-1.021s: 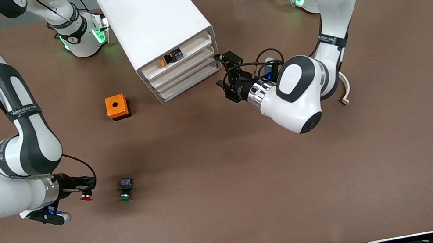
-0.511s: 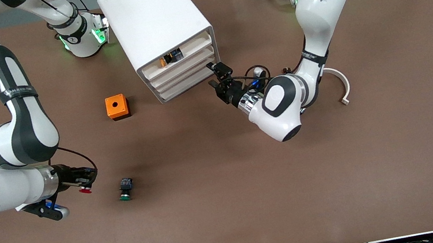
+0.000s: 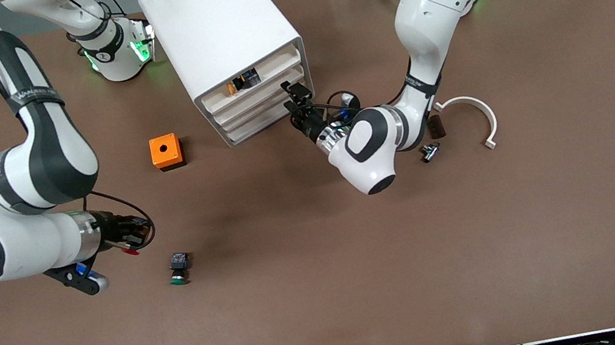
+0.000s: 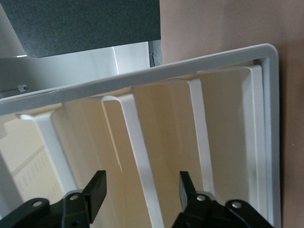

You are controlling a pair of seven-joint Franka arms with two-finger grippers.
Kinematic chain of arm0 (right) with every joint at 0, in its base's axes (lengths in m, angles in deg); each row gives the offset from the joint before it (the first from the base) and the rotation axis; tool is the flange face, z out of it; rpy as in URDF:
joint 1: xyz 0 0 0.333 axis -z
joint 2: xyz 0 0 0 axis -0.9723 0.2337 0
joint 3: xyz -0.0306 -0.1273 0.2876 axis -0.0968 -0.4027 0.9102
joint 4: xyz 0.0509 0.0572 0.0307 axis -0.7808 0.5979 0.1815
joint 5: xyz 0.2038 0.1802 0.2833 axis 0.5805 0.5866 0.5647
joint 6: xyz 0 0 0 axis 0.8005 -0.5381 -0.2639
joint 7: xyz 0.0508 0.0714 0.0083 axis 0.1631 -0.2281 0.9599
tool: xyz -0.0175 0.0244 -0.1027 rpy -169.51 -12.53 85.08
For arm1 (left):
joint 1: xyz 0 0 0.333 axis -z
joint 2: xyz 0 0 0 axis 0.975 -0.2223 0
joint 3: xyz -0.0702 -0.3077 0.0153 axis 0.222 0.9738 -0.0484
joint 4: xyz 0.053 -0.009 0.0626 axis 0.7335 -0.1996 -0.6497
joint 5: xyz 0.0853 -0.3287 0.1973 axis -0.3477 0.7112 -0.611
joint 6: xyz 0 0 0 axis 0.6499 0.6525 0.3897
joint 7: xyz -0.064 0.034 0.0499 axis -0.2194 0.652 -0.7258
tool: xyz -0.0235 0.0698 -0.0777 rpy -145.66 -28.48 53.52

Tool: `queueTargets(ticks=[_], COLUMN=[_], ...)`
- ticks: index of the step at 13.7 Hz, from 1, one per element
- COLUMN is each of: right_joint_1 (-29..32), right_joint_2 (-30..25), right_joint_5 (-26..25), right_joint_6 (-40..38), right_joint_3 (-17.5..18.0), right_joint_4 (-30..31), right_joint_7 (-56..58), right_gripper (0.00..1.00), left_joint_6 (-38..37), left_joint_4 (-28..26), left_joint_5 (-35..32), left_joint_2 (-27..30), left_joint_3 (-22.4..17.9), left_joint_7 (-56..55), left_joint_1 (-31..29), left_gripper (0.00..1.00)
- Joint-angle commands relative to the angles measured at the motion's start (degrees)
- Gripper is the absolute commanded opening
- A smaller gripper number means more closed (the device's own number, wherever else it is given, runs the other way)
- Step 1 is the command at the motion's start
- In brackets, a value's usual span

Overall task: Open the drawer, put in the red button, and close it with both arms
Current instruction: 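Lift the red button with the right gripper while the left gripper pulls the drawer open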

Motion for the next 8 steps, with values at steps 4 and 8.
queueTargets(ticks=[4,8], right_joint_1=[-4.64,-7.99], right_joint_2=[-3.22,-4.1], right_joint_5=[3.1,4.06], right_joint_6=[-1.73,-1.56], right_joint_3=[-0.16,-0.25], right_joint_4=[0.73,0.82], right_joint_7=[-12.32,-20.32], right_gripper=[0.0,0.0], left_joint_6=[-0.33,-0.33], left_joint_4=[1.47,1.47], left_joint_5=[2.06,1.44], left_joint_2=[-2.08,-1.9], left_joint_3=[-0.42,-0.68], left_joint_7=[-1.64,-0.86], left_joint_1=[3.36,3.28], left_gripper=[0.44,0.07])
